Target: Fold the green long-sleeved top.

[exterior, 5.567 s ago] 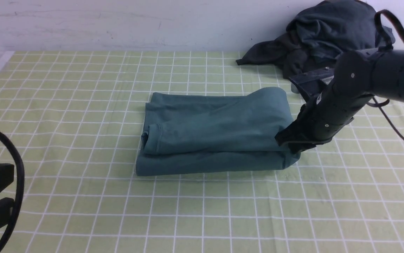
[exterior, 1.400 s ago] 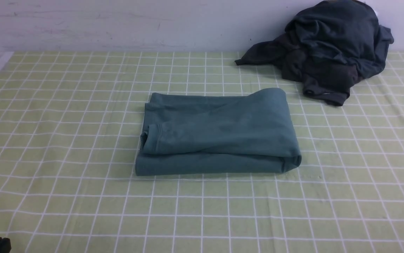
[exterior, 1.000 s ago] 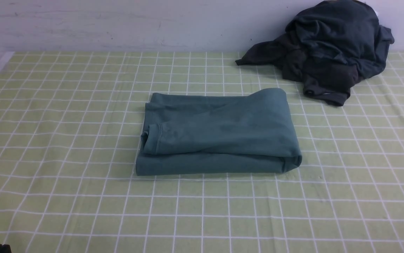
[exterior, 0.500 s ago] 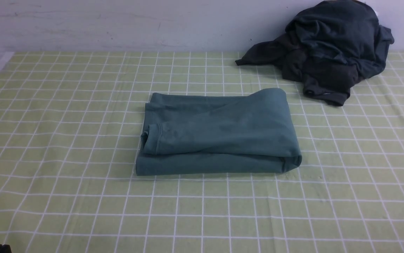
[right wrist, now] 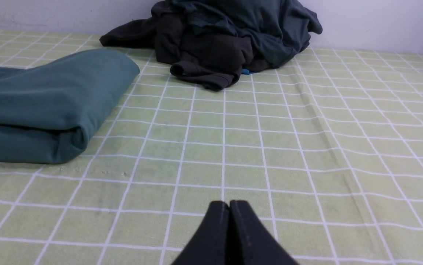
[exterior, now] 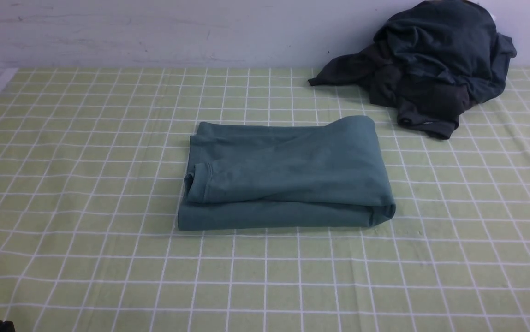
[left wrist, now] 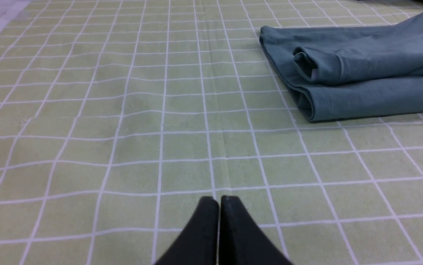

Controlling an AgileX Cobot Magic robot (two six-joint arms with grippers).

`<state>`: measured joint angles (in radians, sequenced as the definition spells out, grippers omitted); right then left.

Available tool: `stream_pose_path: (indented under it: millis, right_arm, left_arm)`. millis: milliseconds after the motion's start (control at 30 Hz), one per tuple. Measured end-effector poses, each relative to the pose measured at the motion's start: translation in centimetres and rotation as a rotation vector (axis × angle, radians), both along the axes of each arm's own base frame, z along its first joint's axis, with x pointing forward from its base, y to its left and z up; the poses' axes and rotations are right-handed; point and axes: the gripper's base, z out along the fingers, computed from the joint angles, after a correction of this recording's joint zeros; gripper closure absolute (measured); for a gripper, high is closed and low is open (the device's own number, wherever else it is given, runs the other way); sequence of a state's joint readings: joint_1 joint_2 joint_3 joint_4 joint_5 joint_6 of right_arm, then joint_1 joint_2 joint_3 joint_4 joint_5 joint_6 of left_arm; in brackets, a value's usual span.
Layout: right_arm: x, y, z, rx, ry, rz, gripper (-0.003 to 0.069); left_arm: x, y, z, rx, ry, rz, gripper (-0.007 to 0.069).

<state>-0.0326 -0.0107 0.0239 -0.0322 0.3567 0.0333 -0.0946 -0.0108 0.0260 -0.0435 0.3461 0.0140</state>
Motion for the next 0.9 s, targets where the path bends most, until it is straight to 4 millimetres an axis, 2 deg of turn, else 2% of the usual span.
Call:
stream_pose_path:
  millis: [900]
  right_arm:
    - [0.00,0.00,0.00,0.000,0.000,0.000,0.0673]
  left_arm:
    - [0.00,0.00,0.00,-0.013,0.001,0.004,0.0627]
